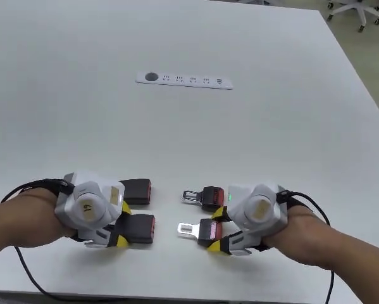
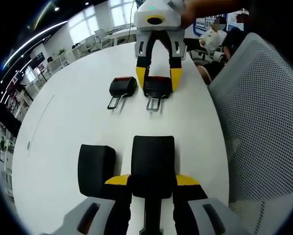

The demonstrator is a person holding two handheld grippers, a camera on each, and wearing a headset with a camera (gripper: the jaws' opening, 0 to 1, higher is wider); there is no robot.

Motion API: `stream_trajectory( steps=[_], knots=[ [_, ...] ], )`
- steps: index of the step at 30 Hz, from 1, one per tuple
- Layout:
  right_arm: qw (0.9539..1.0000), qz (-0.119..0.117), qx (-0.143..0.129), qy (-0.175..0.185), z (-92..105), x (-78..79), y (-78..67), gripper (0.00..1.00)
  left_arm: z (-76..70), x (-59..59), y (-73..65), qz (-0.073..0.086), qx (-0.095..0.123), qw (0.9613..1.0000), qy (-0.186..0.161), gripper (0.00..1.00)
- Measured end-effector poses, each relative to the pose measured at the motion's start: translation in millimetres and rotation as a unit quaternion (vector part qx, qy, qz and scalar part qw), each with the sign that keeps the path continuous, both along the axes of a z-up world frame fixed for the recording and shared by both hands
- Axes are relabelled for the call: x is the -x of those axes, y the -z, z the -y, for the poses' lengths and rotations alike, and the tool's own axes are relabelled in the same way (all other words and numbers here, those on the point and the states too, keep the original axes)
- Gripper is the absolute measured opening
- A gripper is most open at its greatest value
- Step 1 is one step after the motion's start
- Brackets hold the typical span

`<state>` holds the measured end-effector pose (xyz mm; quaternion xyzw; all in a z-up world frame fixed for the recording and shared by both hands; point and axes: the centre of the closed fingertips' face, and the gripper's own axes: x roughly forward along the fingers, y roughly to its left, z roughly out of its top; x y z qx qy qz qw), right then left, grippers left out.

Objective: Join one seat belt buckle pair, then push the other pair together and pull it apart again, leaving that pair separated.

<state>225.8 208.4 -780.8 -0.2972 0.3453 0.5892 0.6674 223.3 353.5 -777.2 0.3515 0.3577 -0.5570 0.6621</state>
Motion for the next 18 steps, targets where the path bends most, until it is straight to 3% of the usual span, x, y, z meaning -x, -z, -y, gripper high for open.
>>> stream_trajectory(
  steps=[12,18],
  knots=[
    [1.0000,0.003,-0.007,-0.006,-24.1,7.5,-0.2,0.32,1.5,-0.8,-0.1,-0.007,0.000,1.0000,-0.001,0.33],
    [0.9999,0.006,-0.010,-0.003,-33.6,6.3,-0.4,0.32,3.5,-0.3,0.9,-0.006,-0.022,0.9996,0.016,0.33]
  ],
)
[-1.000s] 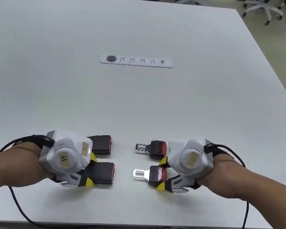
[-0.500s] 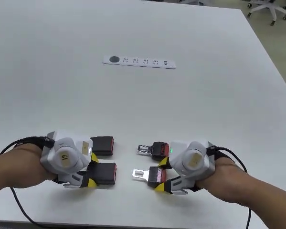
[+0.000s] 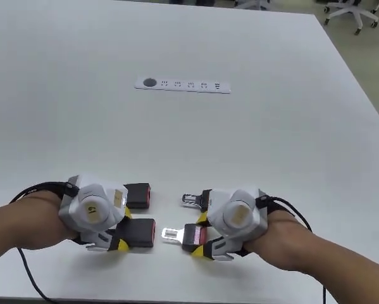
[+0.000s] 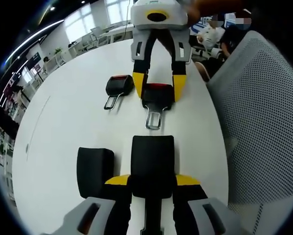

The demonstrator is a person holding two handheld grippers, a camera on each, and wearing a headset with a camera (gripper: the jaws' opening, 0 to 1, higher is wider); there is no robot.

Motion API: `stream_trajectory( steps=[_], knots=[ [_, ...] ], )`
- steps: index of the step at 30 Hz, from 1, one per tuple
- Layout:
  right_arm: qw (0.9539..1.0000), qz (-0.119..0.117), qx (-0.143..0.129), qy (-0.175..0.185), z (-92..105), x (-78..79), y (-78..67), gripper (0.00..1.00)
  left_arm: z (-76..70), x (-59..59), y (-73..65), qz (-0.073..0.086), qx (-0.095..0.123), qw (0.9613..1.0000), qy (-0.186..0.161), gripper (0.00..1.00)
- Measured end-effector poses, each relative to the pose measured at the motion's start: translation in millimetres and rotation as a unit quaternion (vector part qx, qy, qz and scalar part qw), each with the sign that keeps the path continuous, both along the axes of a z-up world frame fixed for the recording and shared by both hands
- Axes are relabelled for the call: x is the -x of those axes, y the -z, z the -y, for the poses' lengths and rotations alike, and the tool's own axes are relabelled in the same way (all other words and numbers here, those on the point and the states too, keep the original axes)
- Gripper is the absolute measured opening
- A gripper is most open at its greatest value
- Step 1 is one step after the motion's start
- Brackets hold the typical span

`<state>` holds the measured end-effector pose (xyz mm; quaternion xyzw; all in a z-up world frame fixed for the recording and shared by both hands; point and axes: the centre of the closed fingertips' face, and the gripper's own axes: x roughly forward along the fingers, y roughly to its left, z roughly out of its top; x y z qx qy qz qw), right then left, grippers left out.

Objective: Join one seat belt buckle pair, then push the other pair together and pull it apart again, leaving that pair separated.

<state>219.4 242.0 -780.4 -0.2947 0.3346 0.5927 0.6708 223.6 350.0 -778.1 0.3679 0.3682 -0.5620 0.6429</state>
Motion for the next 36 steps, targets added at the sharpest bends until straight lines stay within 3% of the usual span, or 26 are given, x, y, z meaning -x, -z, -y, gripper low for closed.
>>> stream_trajectory(
  steps=[12,19,23,36],
  knots=[
    [0.9999,0.008,0.006,-0.007,-16.3,-0.1,-1.7,0.32,-2.5,-0.8,1.0,0.003,-0.005,1.0000,-0.005,0.33],
    [0.9992,0.014,0.013,-0.035,-30.3,-0.7,-1.5,0.32,-3.2,-0.9,2.3,0.004,-0.003,1.0000,0.001,0.33],
    [0.9989,0.015,0.016,-0.041,-28.8,-3.2,-0.9,0.31,-3.0,-1.0,2.2,0.005,-0.004,1.0000,0.002,0.33],
    [0.9995,0.002,0.016,-0.029,-33.8,-1.8,-0.8,0.30,-2.2,-0.7,1.2,-0.005,0.003,1.0000,0.003,0.32]
  ],
)
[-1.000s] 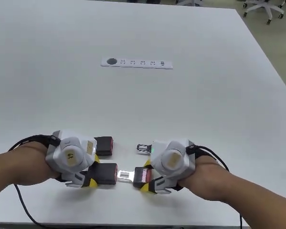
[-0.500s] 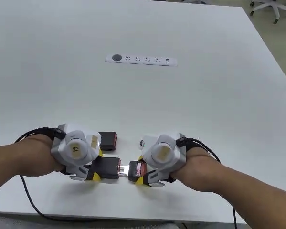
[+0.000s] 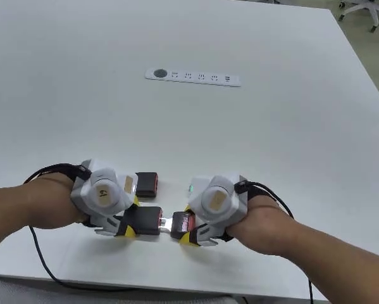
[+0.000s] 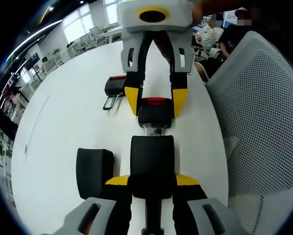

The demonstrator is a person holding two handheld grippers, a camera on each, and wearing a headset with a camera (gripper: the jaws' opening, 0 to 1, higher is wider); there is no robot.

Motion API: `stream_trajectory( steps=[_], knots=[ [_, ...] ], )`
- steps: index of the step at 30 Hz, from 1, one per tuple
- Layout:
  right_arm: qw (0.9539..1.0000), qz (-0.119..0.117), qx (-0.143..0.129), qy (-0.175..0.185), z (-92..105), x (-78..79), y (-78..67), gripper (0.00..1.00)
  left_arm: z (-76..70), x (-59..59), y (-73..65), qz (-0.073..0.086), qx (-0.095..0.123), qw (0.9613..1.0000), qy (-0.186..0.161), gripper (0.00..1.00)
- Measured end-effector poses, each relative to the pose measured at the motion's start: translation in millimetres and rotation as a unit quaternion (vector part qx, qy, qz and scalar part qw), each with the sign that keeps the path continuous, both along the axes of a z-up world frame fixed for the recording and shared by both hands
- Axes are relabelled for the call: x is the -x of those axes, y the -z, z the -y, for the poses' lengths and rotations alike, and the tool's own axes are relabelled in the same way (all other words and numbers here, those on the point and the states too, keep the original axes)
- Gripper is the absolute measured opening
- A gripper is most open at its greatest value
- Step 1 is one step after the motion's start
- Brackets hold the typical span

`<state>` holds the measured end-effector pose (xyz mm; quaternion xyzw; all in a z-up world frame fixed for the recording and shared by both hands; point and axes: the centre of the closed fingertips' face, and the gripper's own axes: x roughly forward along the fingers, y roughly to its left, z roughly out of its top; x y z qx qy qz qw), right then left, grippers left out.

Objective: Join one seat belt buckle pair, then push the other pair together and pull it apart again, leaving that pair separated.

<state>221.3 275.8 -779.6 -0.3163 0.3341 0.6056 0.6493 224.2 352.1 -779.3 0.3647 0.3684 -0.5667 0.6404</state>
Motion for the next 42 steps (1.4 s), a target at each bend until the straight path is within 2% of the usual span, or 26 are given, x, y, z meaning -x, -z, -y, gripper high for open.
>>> stream_trajectory(
  steps=[15,30,35,42],
  knots=[
    [1.0000,0.001,0.001,-0.004,-5.1,-2.2,1.2,0.30,0.1,-0.5,1.0,-0.008,0.011,0.9999,-0.006,0.32],
    [0.9994,0.017,0.019,-0.024,-8.0,-4.8,0.9,0.30,0.0,-0.5,1.5,-0.009,0.007,0.9999,-0.008,0.32],
    [0.9995,0.010,0.018,-0.025,-8.6,-6.7,1.7,0.30,-0.3,-1.2,1.9,-0.011,0.008,0.9999,-0.010,0.32],
    [0.9992,0.015,0.026,-0.028,-11.7,-7.0,1.8,0.30,-1.0,-0.4,2.4,-0.014,0.004,0.9999,-0.007,0.32]
  ],
)
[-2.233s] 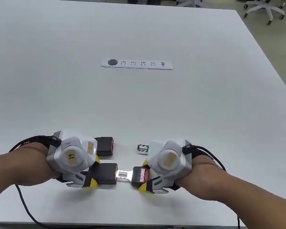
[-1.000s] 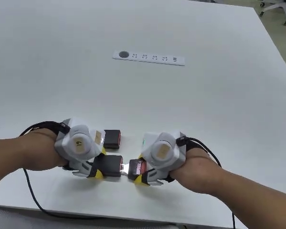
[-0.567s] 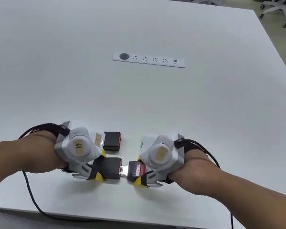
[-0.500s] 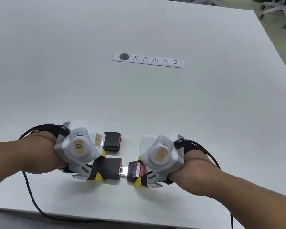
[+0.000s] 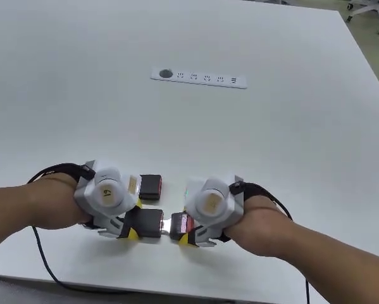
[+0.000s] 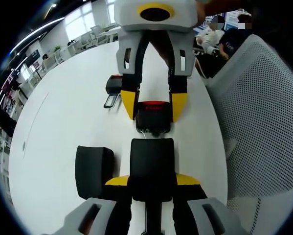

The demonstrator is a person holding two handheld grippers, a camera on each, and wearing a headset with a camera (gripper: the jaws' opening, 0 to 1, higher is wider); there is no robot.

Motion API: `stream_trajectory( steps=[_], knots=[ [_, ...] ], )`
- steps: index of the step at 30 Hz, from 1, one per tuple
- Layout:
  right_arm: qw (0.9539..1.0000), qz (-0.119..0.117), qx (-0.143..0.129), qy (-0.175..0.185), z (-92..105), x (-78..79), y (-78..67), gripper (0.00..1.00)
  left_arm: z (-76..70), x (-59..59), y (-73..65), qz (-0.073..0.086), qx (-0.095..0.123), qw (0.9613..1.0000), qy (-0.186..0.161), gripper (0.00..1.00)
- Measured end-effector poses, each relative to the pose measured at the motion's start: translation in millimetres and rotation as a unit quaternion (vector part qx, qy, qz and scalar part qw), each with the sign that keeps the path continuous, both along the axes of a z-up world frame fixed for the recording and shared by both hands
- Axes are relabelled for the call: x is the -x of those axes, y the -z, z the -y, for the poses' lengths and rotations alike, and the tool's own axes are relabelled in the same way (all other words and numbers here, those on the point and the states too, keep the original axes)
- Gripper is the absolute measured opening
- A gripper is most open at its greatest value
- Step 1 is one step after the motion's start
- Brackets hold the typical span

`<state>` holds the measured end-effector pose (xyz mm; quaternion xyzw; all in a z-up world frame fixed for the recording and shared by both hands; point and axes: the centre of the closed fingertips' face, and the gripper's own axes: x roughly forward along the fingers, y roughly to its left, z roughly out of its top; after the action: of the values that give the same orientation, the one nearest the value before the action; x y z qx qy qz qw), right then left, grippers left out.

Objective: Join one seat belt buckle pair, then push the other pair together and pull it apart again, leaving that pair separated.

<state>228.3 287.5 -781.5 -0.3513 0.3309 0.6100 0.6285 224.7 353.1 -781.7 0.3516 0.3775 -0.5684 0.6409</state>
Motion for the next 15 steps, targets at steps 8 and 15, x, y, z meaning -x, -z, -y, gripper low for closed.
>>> stream_trajectory(
  steps=[8,15],
  knots=[
    [1.0000,-0.005,-0.005,0.002,0.9,1.6,-1.0,0.30,0.3,0.6,-1.6,0.001,0.006,0.9999,-0.010,0.32],
    [0.9999,-0.006,-0.011,0.005,-4.5,0.8,-0.7,0.30,0.4,-0.6,-1.2,0.004,0.010,0.9999,-0.004,0.32]
  ],
)
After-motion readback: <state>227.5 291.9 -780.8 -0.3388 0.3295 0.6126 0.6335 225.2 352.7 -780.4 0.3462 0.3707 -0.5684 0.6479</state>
